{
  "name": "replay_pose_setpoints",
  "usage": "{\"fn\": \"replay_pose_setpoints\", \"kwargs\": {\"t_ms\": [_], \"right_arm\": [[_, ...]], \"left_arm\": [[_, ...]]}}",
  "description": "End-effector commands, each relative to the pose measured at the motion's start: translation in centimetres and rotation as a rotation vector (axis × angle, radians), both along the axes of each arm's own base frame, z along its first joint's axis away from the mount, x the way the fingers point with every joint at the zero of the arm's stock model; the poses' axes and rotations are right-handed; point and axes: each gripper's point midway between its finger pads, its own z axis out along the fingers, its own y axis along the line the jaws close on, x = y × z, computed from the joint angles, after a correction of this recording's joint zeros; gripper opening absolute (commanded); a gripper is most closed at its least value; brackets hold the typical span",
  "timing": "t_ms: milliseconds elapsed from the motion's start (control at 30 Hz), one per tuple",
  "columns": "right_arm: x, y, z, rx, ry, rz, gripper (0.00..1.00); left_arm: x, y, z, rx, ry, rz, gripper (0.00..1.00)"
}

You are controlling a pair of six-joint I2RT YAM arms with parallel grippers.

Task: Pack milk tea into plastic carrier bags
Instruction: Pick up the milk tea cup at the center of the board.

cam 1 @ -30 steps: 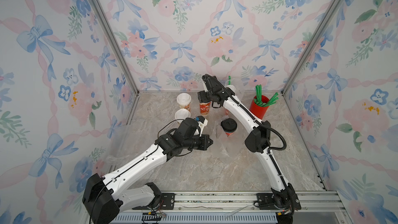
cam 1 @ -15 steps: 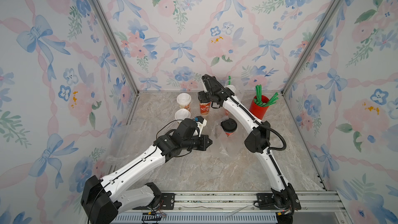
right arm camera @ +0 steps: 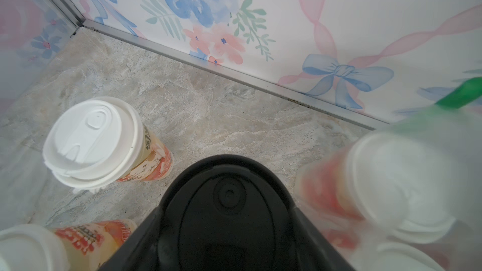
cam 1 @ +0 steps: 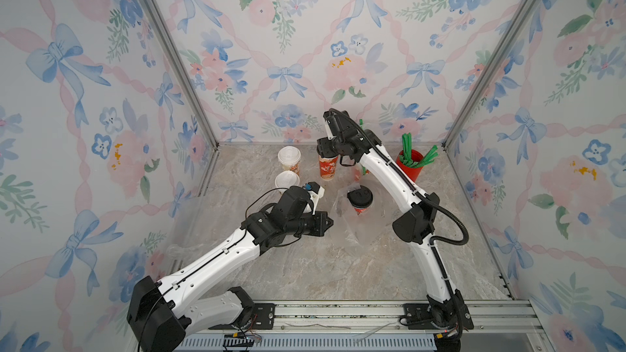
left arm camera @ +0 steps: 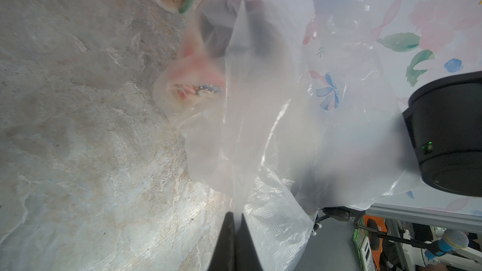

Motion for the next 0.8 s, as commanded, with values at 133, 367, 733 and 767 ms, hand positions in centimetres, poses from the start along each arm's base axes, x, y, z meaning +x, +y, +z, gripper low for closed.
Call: {"fn": "replay_pose_setpoints", "kwargs": {"t_ms": [133, 367, 733, 767], "right_arm": [[-5.2, -3.6, 8.5, 0.052, -0.042, -0.038, 0.66], [-10.1, -6.0, 12.9, 0.07, -0.058, -0.032, 0.62], [-17.9, -8.9, 18.0, 0.104, -0.108, -0.025, 0.61], [-18.5, -9.2, 18.3, 0.111, -0.11, -0.026, 0.61]], "left_arm": [[1.3, 0.4, 1.5, -0.001, -0.075, 0.014, 0.06], [1.4, 0.2, 2.4, -0.009, -0.105, 0.0, 0.14], [1.1, -0.7, 3.5, -0.042, -0.123, -0.048, 0.21], [1.1, -0.9, 3.5, -0.047, -0.122, -0.057, 0.21]]}}
